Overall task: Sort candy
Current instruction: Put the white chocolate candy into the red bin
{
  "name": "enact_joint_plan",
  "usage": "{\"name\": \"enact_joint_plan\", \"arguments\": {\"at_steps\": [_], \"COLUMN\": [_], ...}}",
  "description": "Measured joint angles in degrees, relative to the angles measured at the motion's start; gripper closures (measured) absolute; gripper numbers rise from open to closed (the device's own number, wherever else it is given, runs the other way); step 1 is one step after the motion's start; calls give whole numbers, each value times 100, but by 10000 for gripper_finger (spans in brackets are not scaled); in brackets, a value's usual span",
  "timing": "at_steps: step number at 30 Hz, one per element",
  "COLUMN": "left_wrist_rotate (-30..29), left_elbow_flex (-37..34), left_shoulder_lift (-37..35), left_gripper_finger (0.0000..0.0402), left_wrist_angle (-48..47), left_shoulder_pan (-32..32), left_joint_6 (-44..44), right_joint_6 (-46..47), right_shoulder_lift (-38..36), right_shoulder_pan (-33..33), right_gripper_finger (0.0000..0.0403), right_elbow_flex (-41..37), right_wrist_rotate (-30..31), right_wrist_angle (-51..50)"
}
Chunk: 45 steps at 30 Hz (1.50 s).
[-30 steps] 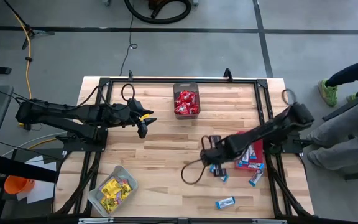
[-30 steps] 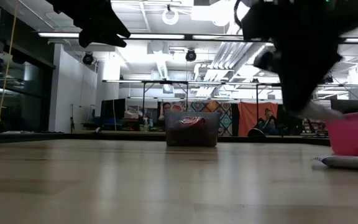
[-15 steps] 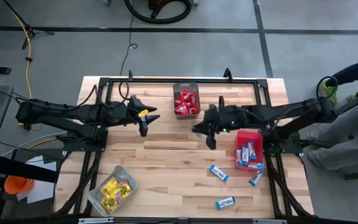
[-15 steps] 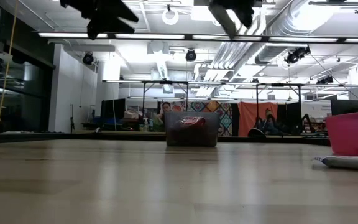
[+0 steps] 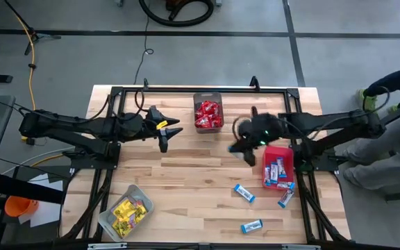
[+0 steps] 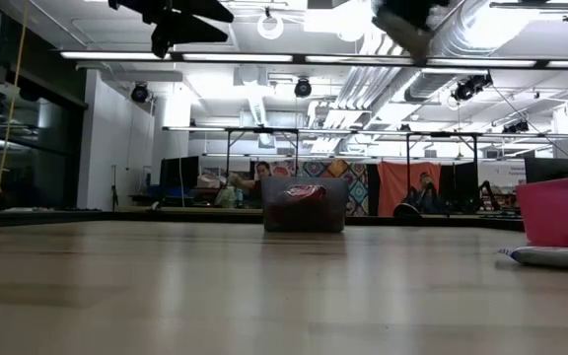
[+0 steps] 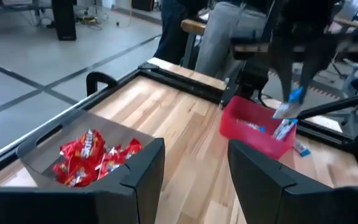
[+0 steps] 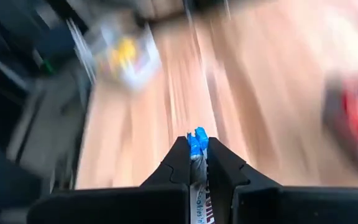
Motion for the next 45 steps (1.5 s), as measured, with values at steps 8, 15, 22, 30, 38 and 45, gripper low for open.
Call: {"name": "enact_joint_plan", "arguments": {"at_steps": [8,15,22,30,38,45], "left_wrist_rotate": [7,7,4,4,76,83], "left_elbow_flex": [-3,0,-1,-1,-1,-1], "left_shoulder_lift": [231,362,386,388,388,388], "left_gripper_finger": [237,237,237,237,237,237], "left_wrist_angle": [-7,-17,25,17,8,2], "left_shoulder_pan": [0,0,0,0,2,2], "left_joint_6": [-88,-291,-225,-151,-149,-146], "right_joint_6": [2405,5215,6313,6595,6436,5428], "right_shoulder_lift": [-1542,-2782,-2840,-2647,-2633,-2450], "right_shoulder_pan": [976,1864,1941,1833,1670,1674], "right_gripper_finger": [395,395,371,295,218,213], "right_elbow_flex": [-1317,-2381,-2655,-2658,-2449,-2092], "right_wrist_rotate": [263,1044,710,718,531,1032], "right_wrist_angle": [-2057,-2667,-2978,-3092,-3021,67]}}
